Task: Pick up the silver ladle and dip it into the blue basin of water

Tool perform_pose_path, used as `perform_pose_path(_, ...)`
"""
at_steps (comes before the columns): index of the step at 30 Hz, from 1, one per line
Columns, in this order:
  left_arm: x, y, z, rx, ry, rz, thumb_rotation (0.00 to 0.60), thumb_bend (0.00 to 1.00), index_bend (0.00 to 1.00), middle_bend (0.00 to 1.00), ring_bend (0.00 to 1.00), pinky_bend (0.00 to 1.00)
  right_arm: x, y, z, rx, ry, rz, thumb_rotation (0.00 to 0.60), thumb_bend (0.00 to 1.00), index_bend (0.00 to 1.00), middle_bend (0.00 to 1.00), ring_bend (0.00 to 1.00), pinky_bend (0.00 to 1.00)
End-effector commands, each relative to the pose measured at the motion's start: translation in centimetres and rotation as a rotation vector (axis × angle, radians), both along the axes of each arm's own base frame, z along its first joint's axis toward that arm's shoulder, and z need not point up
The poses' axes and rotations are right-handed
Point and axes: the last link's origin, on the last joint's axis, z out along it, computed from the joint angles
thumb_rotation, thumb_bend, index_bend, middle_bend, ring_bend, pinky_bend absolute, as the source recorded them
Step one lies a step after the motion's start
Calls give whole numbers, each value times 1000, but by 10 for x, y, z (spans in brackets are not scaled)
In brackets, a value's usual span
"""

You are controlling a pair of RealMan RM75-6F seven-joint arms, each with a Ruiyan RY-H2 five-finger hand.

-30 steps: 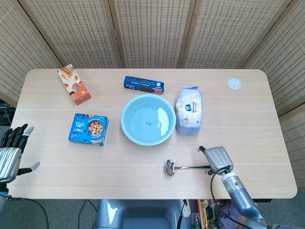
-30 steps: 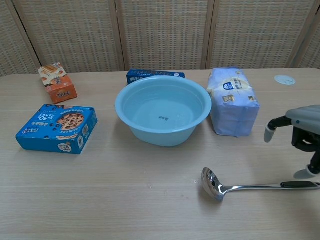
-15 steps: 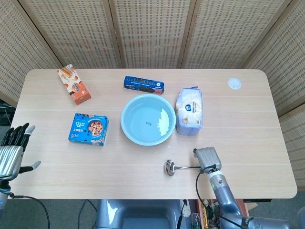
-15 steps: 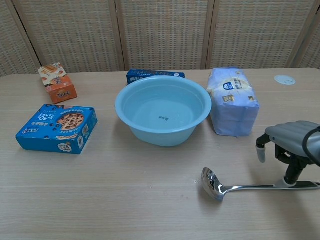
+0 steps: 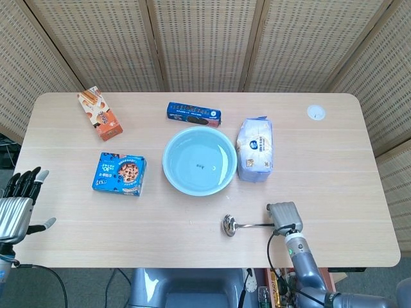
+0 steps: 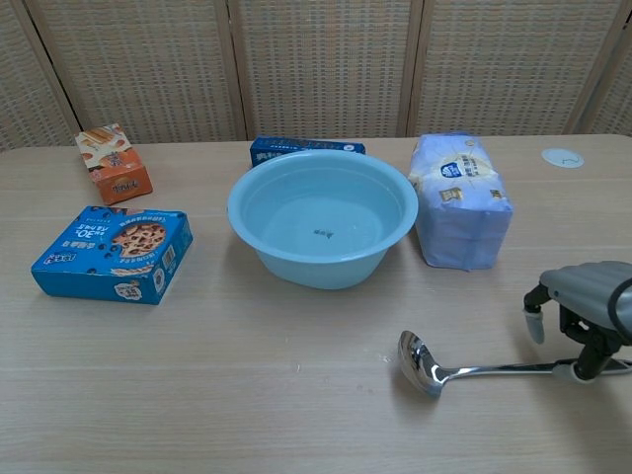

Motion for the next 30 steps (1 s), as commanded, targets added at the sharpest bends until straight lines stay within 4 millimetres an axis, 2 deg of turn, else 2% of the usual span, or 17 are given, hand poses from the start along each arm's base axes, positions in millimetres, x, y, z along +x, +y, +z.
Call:
perform_pose_path(1, 0, 0, -1, 3, 6, 2, 600, 0, 0, 0, 0, 0, -8, 3, 0, 0, 0, -12, 600, 288, 482, 944, 939, 1000)
perform_pose_path(7, 1, -1, -2, 8, 10, 3, 600, 0, 0, 0, 0, 0, -17, 6, 0, 7, -17, -24, 600, 301, 483, 944, 939, 1000)
perform_pose_path(30, 0, -1, -3, 4, 16, 7, 600, 0, 0, 0, 0, 0, -17, 7, -8, 18, -5, -5, 600, 333, 500, 944, 939, 1000)
